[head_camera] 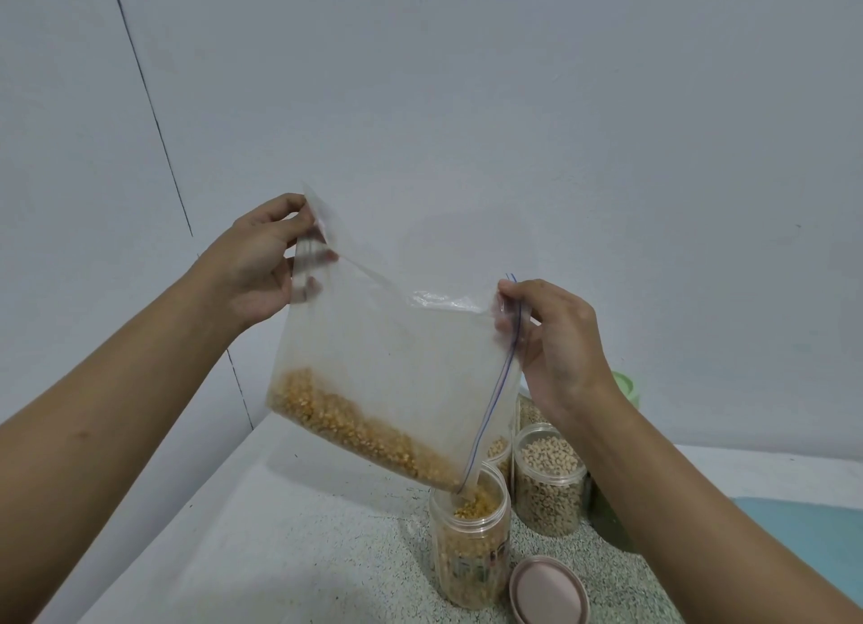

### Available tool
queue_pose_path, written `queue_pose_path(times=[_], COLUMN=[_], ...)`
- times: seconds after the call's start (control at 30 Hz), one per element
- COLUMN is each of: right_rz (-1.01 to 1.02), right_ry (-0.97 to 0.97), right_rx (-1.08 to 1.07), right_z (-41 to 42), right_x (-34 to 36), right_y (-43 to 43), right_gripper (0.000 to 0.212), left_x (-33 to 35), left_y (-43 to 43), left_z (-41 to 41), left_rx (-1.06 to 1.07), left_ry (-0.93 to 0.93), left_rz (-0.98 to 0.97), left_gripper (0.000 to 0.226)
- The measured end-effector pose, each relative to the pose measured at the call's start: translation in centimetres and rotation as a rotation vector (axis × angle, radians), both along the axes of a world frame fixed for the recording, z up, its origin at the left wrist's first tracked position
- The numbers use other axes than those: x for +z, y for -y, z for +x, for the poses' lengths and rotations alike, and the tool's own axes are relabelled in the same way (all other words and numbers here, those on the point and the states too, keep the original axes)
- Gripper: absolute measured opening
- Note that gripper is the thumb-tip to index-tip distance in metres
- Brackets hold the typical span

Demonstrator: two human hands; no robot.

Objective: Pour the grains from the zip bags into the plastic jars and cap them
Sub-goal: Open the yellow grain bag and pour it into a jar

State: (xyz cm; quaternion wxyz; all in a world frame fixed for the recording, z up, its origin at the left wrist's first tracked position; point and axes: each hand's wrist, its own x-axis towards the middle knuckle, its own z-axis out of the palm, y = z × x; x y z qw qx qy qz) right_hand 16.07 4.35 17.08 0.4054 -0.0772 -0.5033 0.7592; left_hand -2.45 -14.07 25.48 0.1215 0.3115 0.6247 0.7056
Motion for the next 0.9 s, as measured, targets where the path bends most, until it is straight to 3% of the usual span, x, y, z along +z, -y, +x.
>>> queue_pose_path(times=[0.9], right_rz=[-0.002], right_ry=[-0.026], right_rx=[0.004], right_z=[0.65], right_x=[-0.32], right_y=[-0.54], right_gripper=[0.016], left_x=[-0.18], left_y=[-0.17], left_z=[0.99], left_rx=[-0.016], left_ry=[-0.034], left_rz=[-0.019], left_gripper=[0.021])
